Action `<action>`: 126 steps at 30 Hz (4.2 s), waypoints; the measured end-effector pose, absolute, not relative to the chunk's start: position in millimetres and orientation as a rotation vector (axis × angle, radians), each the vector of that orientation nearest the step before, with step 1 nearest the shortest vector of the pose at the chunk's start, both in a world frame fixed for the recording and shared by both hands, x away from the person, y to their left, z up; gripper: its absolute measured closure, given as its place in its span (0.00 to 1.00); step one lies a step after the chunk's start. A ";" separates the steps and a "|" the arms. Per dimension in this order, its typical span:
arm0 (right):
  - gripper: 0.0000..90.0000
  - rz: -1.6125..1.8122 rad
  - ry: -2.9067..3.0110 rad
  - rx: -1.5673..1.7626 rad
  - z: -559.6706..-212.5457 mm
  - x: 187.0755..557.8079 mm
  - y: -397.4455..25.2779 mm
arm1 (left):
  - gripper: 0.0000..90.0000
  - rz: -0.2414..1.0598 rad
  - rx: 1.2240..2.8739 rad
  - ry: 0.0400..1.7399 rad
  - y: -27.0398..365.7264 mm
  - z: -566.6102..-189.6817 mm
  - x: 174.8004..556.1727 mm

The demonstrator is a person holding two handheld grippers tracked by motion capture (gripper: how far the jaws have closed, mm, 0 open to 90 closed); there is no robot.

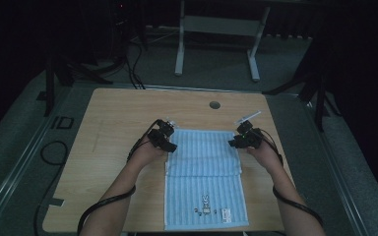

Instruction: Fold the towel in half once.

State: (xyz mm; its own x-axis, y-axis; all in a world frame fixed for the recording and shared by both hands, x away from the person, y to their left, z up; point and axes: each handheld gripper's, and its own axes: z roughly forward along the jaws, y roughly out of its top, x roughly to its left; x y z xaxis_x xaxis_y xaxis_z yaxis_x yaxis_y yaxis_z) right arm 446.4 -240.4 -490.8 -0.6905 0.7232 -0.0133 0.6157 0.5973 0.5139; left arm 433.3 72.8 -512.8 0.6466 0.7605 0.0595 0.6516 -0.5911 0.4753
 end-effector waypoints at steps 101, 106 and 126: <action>0.96 1.009 2.607 1.006 -500.7 312.6 -268.8 | 0.95 0.210 2.145 0.948 105.7 -497.6 283.6; 0.79 1.203 2.566 0.898 -467.7 251.4 -289.8 | 0.67 0.042 2.222 0.870 113.6 -494.1 234.5; 0.75 0.962 2.732 1.029 -530.1 272.3 -275.9 | 0.55 -0.061 2.369 0.854 94.5 -533.1 253.1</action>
State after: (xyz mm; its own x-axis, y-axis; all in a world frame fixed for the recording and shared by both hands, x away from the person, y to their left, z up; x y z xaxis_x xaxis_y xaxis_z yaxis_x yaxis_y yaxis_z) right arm 272.3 -275.9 -530.1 -0.7739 0.6155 0.1491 0.5732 0.5807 0.5781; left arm 253.1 94.5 -533.1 0.7907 0.5638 -0.2387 0.5919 -0.6042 0.5335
